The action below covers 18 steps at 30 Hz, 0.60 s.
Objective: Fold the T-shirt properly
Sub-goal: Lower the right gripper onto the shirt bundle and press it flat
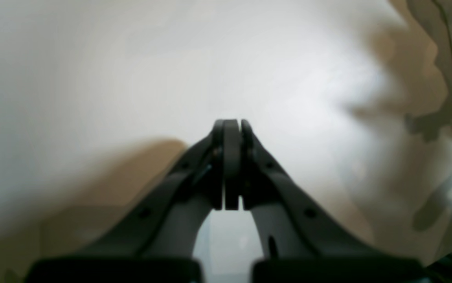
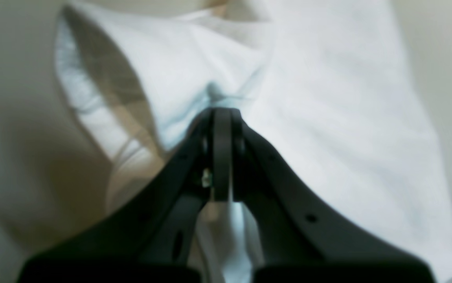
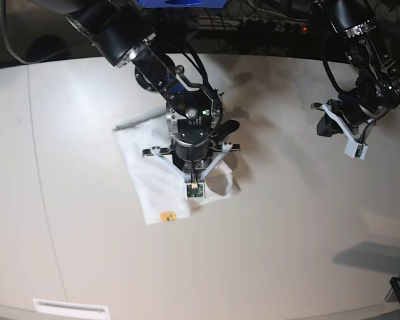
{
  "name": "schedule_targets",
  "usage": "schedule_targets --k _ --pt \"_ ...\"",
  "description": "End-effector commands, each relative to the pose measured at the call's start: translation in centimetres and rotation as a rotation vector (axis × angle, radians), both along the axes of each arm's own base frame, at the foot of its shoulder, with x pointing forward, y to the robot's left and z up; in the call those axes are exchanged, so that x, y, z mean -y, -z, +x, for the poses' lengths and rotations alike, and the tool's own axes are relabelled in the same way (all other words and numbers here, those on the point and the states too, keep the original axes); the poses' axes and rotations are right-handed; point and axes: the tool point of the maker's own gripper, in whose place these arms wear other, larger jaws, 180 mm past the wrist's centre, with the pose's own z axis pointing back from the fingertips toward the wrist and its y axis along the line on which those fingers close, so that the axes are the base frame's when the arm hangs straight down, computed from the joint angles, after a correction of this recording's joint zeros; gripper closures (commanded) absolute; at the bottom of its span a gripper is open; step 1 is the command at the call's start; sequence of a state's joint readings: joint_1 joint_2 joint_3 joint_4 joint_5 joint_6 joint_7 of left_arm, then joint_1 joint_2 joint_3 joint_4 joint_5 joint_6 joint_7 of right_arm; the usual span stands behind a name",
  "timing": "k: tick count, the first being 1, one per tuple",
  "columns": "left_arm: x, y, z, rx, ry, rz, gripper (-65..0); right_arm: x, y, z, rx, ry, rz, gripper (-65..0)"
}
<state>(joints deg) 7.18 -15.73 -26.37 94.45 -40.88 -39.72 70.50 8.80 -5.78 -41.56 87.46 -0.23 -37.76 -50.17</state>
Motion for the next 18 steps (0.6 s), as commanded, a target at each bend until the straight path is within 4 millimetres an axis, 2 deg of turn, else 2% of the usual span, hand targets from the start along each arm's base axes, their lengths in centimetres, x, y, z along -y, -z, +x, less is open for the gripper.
schedule_targets --k 1,3,7,15,18 --pt "-0.4 -1.3 0.9 0.048 0.007 0.01 0.0 -0.8 -1.9 1.2 0.06 -0.002 0.025 0.0" --pt "-0.4 -1.3 0.9 0.048 0.007 0.01 0.0 -1.1 -2.2 1.3 0.067 -0.012 0.028 0.0" --pt "-0.5 -1.3 0.9 0.049 0.005 0.01 0.0 -3.1 -2.9 0.8 0.096 -0.088 0.016 0.0" --pt "-0.5 -1.3 0.9 0.047 0.005 0.009 0.0 -3.4 -2.9 0.7 0.097 -0.099 0.016 0.0" --pt "-0.4 -1.3 0.9 0.049 0.005 0.005 0.0 -4.5 -2.8 -0.1 0.1 -0.146 0.005 0.0"
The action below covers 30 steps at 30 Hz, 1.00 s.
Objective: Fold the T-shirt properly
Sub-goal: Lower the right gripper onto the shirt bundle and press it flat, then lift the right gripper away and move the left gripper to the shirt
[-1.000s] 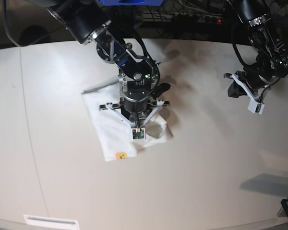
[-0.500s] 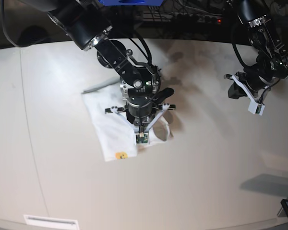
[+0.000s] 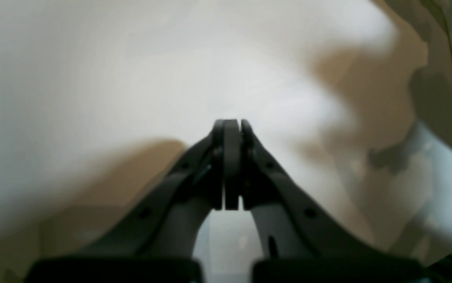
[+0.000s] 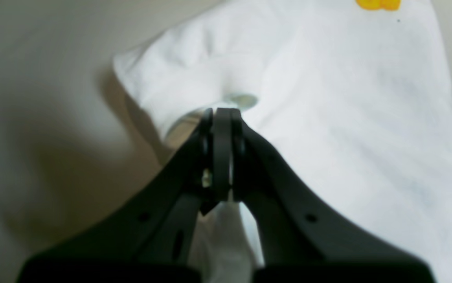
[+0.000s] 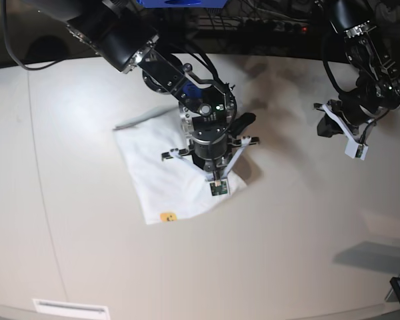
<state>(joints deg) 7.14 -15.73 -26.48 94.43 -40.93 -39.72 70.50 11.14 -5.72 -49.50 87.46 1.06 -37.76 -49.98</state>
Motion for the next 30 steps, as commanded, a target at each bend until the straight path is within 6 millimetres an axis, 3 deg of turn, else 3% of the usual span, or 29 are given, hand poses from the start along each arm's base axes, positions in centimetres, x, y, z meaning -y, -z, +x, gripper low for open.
schedule_targets --k 1,4,7,10,15,23,30 --pt "-0.3 -1.3 0.9 0.048 0.007 0.006 0.0 -1.2 -1.7 0.6 0.061 -0.03 0.012 0.0" --pt "-0.3 -1.3 0.9 0.048 0.006 0.007 0.0 -3.3 -2.2 -0.5 0.092 -0.134 -0.011 0.0" --pt "-0.3 -1.3 0.9 0.048 0.006 0.007 0.0 -3.2 -3.2 -0.4 0.108 -0.112 0.015 0.0" --pt "-0.3 -1.3 0.9 0.048 0.006 0.007 0.0 -1.0 -5.7 1.0 0.13 0.004 0.1 0.0" --pt "-0.4 -1.2 0.8 0.045 0.006 0.008 0.0 2.1 -8.0 1.0 0.088 0.07 0.168 0.0" --pt "-0.4 -1.2 0.7 0.044 0.007 0.007 0.0 4.2 -3.0 -3.0 -0.011 0.1 0.126 0.0" --pt "-0.4 -1.0 0.5 0.037 0.007 0.007 0.0 4.4 -0.3 -4.2 -0.055 0.103 0.081 0.0"
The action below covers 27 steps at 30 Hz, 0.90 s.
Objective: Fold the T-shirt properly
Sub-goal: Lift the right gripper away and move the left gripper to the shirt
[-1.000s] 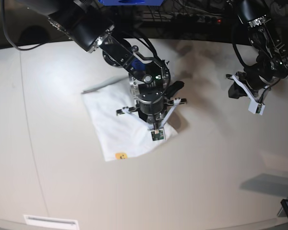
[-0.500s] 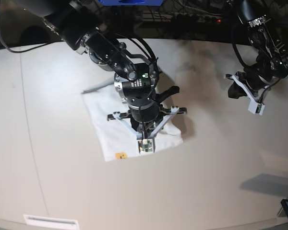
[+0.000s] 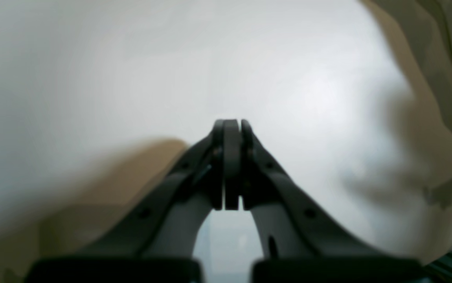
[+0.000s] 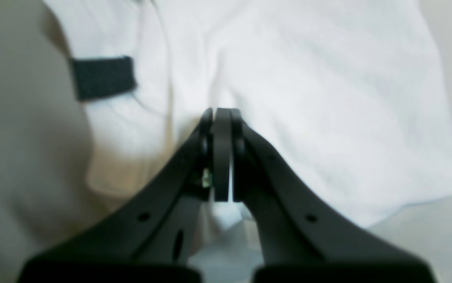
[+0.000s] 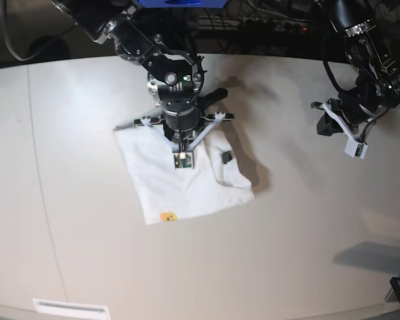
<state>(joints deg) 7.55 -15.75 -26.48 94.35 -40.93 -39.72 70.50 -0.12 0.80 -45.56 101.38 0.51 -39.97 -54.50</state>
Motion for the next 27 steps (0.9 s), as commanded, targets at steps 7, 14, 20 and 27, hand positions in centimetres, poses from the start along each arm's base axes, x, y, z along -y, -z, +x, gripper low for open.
schedule_targets --k 7,14,20,27 --pt "-0.4 -1.2 0.8 0.045 0.007 0.009 0.0 -1.1 -0.2 -1.4 -0.005 -0.003 0.036 0.0" --pt "-0.2 -1.2 0.9 0.047 0.01 0.007 0.0 -3.7 0.2 -4.1 -0.028 -0.101 0.044 0.0" --pt "-0.3 -1.2 0.9 0.047 0.008 0.007 0.0 -5.3 0.1 -5.5 -0.031 -0.167 0.046 0.0" --pt "-0.3 -1.3 0.9 0.049 0.008 0.007 0.0 -5.0 -1.3 -4.8 0.003 -0.157 0.069 0.0"
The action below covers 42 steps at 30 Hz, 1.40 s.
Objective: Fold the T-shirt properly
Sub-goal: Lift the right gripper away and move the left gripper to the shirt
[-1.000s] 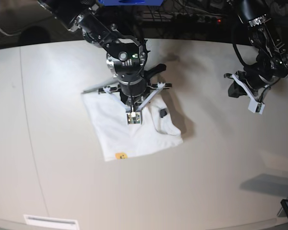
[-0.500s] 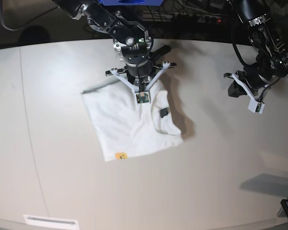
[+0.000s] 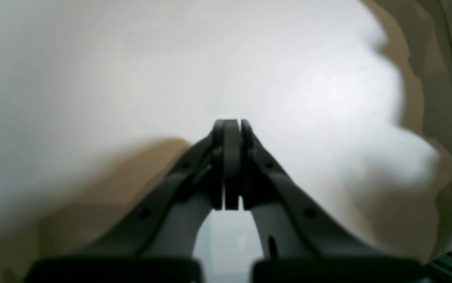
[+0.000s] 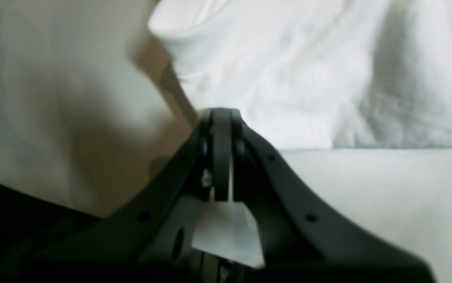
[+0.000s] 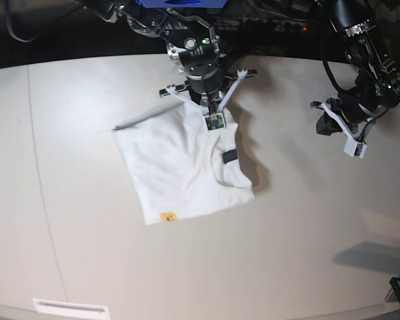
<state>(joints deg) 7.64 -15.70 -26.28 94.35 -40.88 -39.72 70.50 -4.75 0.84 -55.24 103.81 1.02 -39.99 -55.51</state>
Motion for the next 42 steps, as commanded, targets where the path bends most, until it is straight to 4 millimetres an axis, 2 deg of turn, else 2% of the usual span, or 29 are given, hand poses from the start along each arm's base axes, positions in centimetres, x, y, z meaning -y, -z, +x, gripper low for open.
schedule_targets --k 1,5,9,14,18,25,30,33,36,39,42 --pt "-0.4 -1.4 1.0 0.053 0.005 0.007 0.0 0.1 -3.1 2.5 0.103 0.041 0.054 0.0" --pt "-0.4 -1.3 0.9 0.049 0.004 0.006 0.0 1.0 -6.0 4.5 0.123 0.075 0.098 0.0" --pt "-0.7 -0.2 0.5 0.017 -0.013 -0.017 0.0 0.9 -7.3 6.2 0.16 0.071 0.097 0.0" --pt "-0.8 0.7 0.2 -0.007 -0.027 -0.039 0.0 1.0 -5.7 6.5 0.153 0.078 0.057 0.0" --pt "-0.7 0.6 0.3 -0.002 -0.025 -0.038 0.0 1.3 -3.2 5.9 0.135 0.087 0.015 0.0" --pt "-0.7 0.6 0.3 -0.002 -0.025 -0.038 0.0 2.0 1.6 4.0 0.102 0.089 -0.071 0.0" --pt "-0.7 0.6 0.3 -0.002 -0.025 -0.04 0.0 1.9 3.6 2.7 0.076 0.067 -0.111 0.0" --pt "-0.7 0.5 0.3 -0.001 -0.025 -0.039 0.0 1.2 2.7 2.4 0.089 0.051 -0.084 0.0" --pt "-0.6 0.0 0.6 0.015 -0.018 -0.029 0.0 1.1 0.1 3.5 0.145 0.067 -0.03 0.0" --pt "0.0 -1.9 1.2 0.071 0.019 0.011 0.0 0.8 -2.9 4.6 0.184 0.074 0.028 0.0" --pt "1.1 -4.3 1.6 0.141 0.055 0.052 0.0 0.7 -4.4 5.4 0.159 0.06 0.04 0.0"
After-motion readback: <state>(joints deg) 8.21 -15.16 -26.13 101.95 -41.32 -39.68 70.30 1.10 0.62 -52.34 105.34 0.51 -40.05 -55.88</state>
